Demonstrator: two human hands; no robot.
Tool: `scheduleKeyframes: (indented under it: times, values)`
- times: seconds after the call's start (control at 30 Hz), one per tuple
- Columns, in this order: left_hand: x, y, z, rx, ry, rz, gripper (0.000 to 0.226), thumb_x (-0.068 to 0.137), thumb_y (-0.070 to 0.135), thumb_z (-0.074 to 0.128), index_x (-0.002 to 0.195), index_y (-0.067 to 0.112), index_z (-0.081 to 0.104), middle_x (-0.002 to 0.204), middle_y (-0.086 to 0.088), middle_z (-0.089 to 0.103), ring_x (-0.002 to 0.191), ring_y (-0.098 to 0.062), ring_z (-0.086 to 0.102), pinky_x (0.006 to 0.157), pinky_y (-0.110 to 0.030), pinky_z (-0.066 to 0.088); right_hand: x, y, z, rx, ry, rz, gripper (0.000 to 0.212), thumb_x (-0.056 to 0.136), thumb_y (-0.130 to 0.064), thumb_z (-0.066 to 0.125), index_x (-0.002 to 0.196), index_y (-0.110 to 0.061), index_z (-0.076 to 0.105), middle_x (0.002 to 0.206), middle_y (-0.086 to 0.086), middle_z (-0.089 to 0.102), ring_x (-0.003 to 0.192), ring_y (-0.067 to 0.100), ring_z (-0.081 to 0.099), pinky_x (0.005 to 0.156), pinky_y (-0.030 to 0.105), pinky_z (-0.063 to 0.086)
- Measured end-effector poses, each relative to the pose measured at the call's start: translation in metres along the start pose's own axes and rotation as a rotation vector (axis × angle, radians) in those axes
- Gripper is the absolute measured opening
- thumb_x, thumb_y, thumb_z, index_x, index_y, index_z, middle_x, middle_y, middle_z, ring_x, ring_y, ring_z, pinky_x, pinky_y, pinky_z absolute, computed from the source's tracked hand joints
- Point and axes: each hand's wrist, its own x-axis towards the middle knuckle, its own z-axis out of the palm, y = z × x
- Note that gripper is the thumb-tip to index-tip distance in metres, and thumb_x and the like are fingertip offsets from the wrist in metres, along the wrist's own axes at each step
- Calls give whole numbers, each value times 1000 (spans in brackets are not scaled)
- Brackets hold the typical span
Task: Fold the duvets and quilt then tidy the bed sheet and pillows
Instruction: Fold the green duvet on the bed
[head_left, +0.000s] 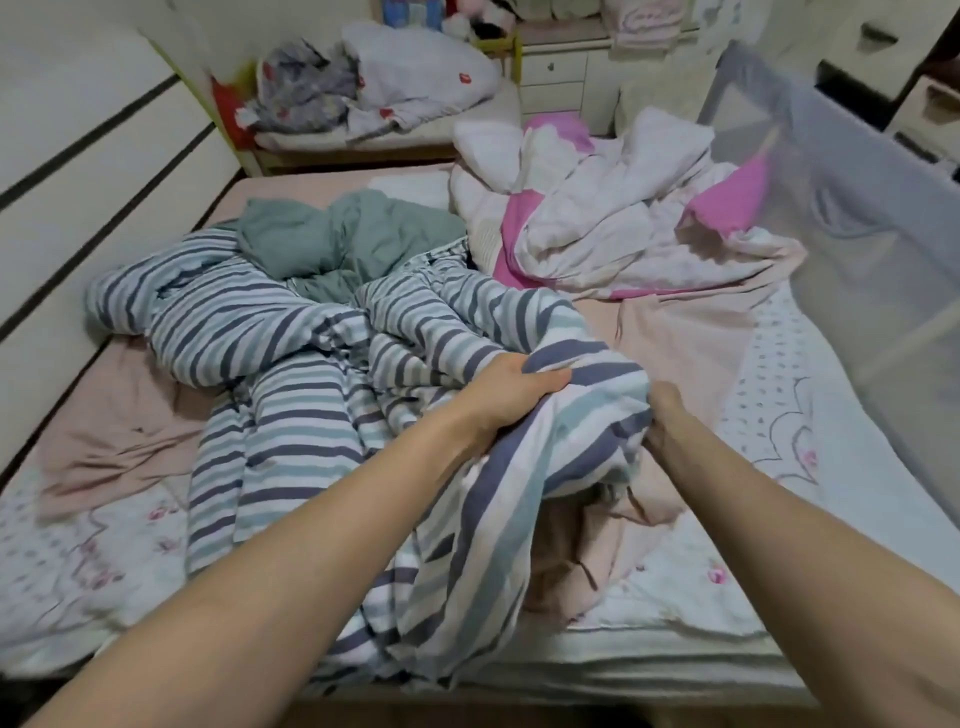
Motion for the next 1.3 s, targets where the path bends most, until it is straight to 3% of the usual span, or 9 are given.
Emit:
scheduleKeyframes:
  times: [0.17,0.3,0.4,0.6,0.77,0.9,1.1,1.2,1.3]
  values:
    - [57,17,81,368,-27,-13,39,96,28,55,61,15,45,62,-4,51,55,-13,47,49,-21,33,57,-75,-87,46,227,-337,24,84,4,57,103,-6,68,85,6,66,78,20,61,67,26,53]
    - [129,58,164,450,9,27,46,97,23,53,58,16,28,53,-1,30,47,-13,31,37,-18,21,108,-129,-155,-47,219,-501,34,80,3,56,82,-28,71,100,13,71,93,26,67,85,38,57]
    - [202,95,227,663,-159,-20,36,96,25,50,65,12,38,65,-5,43,66,-21,44,56,-25,33,144,-145,-212,-243,229,-582,33,81,6,54,86,-22,71,96,3,69,96,22,65,88,34,54]
    - [280,101,257,1199,-121,-195,9,89,14,48,82,10,53,89,-10,61,91,-29,61,83,-37,50,180,-80,-290,-1050,-518,9,14,87,-12,64,94,-11,75,82,-1,68,70,12,60,70,30,50]
    - [353,47,271,1020,-12,-204,42,94,20,45,132,3,51,101,-13,64,93,-29,60,75,-33,47,284,-68,-308,-1029,-236,-26,27,93,-17,55,67,-9,60,82,19,70,69,23,65,71,34,54]
    - [396,3,282,788,-62,-270,51,100,31,45,142,3,39,143,-12,46,127,-27,47,99,-29,38,361,-59,-293,-1164,-132,-140,38,96,-28,52,125,-5,55,127,12,57,114,27,54,88,30,41]
    - [434,-50,291,395,40,-395,23,99,39,45,89,18,48,88,7,42,79,-10,47,89,-34,47,470,-12,-274,-1269,-44,-72,73,91,-53,47,144,-7,26,130,14,52,119,36,49,102,44,38]
    - [437,-53,296,187,95,-498,49,98,45,46,135,13,43,114,1,50,105,-22,52,93,-38,51,468,7,-269,-1179,-56,-23,33,91,-31,54,110,-4,51,97,13,57,108,34,57,82,34,42]
    - [442,-43,294,-132,99,-646,75,86,63,55,140,14,40,116,-1,54,104,-26,56,90,-40,52,412,12,-254,-1084,-89,-409,11,82,-6,50,72,-10,51,70,8,56,70,30,55,59,32,35]
